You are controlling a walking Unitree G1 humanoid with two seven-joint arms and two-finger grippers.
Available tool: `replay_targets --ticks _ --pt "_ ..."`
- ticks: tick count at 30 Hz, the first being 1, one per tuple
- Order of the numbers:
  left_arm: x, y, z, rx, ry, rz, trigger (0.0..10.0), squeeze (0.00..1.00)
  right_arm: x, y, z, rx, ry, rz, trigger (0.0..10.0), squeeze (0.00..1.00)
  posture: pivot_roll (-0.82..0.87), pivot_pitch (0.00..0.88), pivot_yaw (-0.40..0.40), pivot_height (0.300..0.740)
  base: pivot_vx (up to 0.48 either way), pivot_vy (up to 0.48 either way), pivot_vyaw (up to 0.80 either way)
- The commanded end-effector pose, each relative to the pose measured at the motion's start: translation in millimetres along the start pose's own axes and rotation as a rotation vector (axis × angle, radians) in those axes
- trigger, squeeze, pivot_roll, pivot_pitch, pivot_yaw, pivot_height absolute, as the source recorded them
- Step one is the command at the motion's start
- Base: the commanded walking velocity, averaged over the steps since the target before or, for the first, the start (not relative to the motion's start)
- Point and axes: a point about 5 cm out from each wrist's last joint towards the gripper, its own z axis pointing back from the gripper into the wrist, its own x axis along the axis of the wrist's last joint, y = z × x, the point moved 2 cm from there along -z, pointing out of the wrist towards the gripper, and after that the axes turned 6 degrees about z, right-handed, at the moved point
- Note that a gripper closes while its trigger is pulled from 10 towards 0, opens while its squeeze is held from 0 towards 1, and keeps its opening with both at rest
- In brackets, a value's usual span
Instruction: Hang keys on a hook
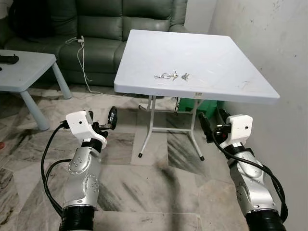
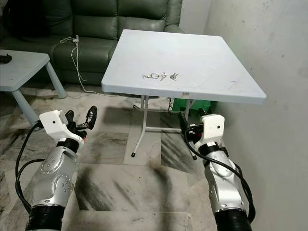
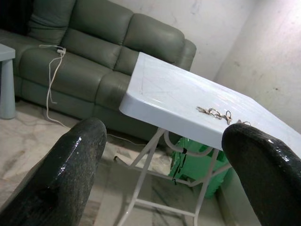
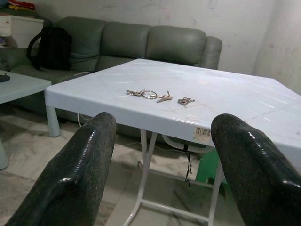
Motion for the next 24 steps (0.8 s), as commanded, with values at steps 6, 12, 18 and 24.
replay_targets --ticks 6,12,18,24 --pt "3.7 -2.9 -0.7 -0.011 -0.017 -0.006 10.0 0.00 3.8 -3.1 -1.9 0.001 -0.007 0.002 10.0 0.00 0.03 0.000 -0.093 0.740 0.278 0.000 0.00" --pt "3.3 -3.2 -0.5 -0.011 -0.017 -0.005 10.0 0.00 4.4 -2.9 -2.2 0.004 -0.008 0.003 10.0 0.00 0.03 0.000 -0.095 0.740 0.280 0.000 0.00" --pt "2.9 -3.1 -0.2 -0.013 -0.015 -0.008 10.0 0.00 4.9 -2.4 -2.0 0.006 -0.010 0.002 10.0 0.00 0.03 0.000 -0.094 0.740 0.284 0.000 0.00" --pt "3.4 -3.0 -0.8 -0.015 -0.013 -0.012 10.0 0.00 5.2 -2.0 -1.9 0.006 -0.010 0.002 10.0 0.00 0.03 0.000 -0.093 0.740 0.312 0.000 0.00"
